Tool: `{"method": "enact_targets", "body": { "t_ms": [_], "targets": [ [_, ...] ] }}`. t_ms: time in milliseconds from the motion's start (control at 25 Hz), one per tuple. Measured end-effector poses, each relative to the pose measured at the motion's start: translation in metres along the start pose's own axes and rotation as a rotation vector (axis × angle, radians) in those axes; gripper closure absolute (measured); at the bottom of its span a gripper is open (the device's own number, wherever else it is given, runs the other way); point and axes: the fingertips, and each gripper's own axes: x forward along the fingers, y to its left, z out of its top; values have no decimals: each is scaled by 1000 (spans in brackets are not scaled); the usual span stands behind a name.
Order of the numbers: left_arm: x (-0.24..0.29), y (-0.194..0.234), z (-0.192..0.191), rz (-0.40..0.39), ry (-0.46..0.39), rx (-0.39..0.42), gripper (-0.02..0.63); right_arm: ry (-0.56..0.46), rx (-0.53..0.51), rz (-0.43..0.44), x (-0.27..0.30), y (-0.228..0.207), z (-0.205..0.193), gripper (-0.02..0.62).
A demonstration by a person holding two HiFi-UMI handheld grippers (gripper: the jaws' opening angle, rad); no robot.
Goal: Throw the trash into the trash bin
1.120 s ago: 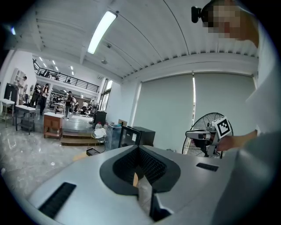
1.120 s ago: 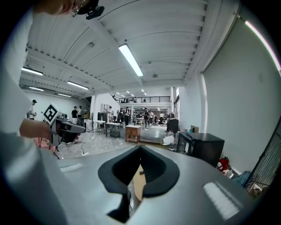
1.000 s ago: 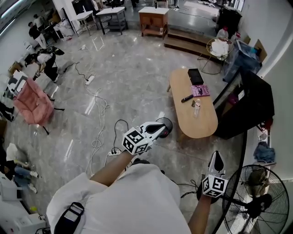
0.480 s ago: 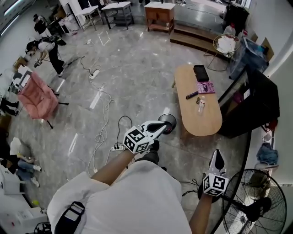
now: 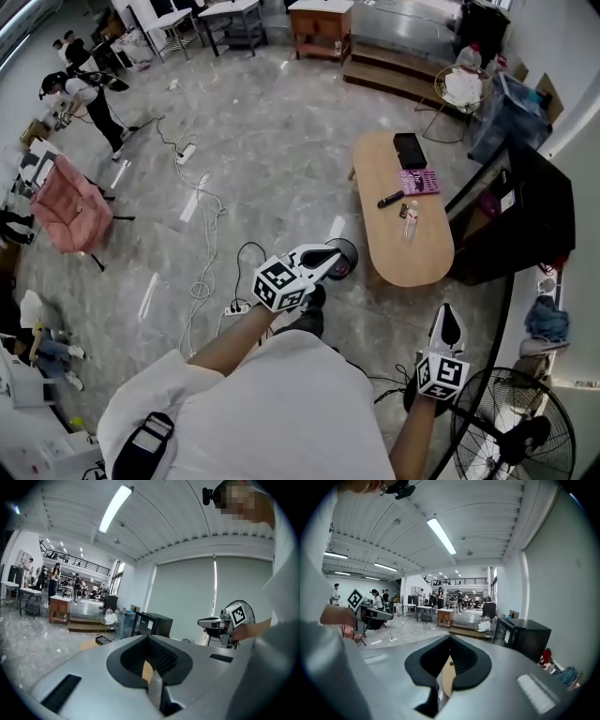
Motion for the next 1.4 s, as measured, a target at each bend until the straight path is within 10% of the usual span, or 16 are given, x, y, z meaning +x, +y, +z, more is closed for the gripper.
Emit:
{"method": "enact_targets", "body": {
  "t_ms": [920,1400],
  "targets": [
    [110,203,60,-76,53,18,600,88,-26,-70,220,-4,34,584],
    [148,223,64,-62,72,-8,600,136,-52,-35,269,-28,37,584]
  ]
}}
